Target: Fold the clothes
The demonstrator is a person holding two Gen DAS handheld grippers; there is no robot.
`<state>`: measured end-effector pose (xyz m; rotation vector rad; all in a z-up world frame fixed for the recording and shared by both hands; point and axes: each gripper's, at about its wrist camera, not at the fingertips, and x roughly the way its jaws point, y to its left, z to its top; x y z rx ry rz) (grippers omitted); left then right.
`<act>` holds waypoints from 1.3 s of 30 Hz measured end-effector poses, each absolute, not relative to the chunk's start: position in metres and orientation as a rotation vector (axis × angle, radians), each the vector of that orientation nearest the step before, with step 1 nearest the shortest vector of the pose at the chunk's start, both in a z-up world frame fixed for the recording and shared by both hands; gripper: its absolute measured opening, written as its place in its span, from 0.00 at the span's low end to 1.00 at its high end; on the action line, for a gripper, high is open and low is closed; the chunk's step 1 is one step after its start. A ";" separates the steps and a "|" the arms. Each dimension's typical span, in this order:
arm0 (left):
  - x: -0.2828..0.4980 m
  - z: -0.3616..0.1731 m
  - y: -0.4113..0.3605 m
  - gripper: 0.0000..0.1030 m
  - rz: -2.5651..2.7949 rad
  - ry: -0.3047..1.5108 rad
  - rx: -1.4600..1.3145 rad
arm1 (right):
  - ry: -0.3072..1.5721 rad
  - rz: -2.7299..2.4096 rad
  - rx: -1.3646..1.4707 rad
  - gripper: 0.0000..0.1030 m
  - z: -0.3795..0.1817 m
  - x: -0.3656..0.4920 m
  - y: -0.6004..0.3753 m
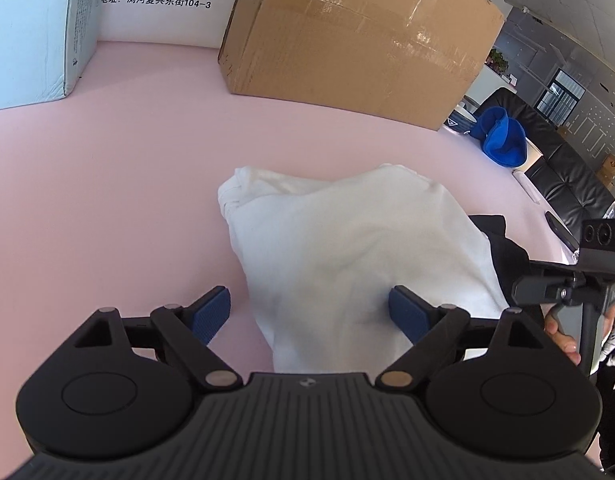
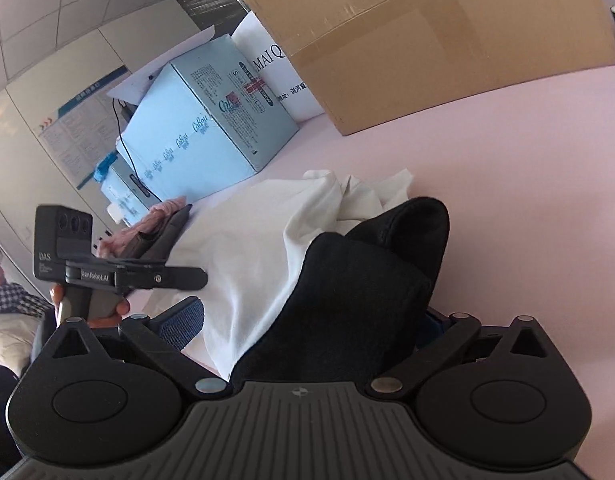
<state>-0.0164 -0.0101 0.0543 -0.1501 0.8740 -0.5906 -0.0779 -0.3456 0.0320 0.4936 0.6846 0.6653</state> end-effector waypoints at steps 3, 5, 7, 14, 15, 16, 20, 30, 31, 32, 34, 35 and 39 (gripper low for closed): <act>-0.017 0.054 -0.011 0.83 -0.592 0.867 -0.135 | 0.695 0.691 0.540 1.00 0.032 -0.064 -0.349; -0.018 0.054 -0.012 0.84 -0.592 0.863 -0.128 | 0.695 0.698 0.529 1.00 0.033 -0.059 -0.348; -0.019 0.054 -0.012 0.84 -0.592 0.860 -0.124 | 0.696 0.706 0.516 1.00 0.035 -0.055 -0.347; -0.019 0.054 -0.012 0.85 -0.588 0.855 -0.121 | 0.703 0.730 0.504 0.94 0.036 -0.047 -0.347; -0.019 0.054 -0.012 0.85 -0.585 0.855 -0.120 | 0.704 0.725 0.503 0.93 0.036 -0.047 -0.348; -0.019 0.054 -0.013 0.85 -0.578 0.854 -0.117 | 0.706 0.708 0.497 0.87 0.036 -0.047 -0.348; -0.023 0.055 -0.019 0.83 -0.548 0.844 -0.080 | 0.712 0.588 0.448 0.40 0.038 -0.052 -0.342; -0.038 0.062 -0.030 0.36 -0.562 0.795 -0.034 | 0.651 0.455 0.314 0.18 0.041 -0.070 -0.314; -0.041 0.064 -0.033 0.34 -0.557 0.781 -0.013 | 0.645 0.447 0.312 0.17 0.041 -0.071 -0.313; -0.043 0.064 -0.035 0.33 -0.553 0.773 0.003 | 0.638 0.439 0.311 0.17 0.040 -0.073 -0.312; -0.045 0.066 -0.038 0.30 -0.546 0.764 0.021 | 0.628 0.425 0.309 0.16 0.041 -0.076 -0.310; -0.045 0.066 -0.039 0.30 -0.542 0.760 0.027 | 0.624 0.419 0.309 0.16 0.041 -0.077 -0.309; -0.046 0.070 -0.044 0.27 -0.524 0.755 0.048 | 0.599 0.391 0.279 0.16 0.045 -0.083 -0.303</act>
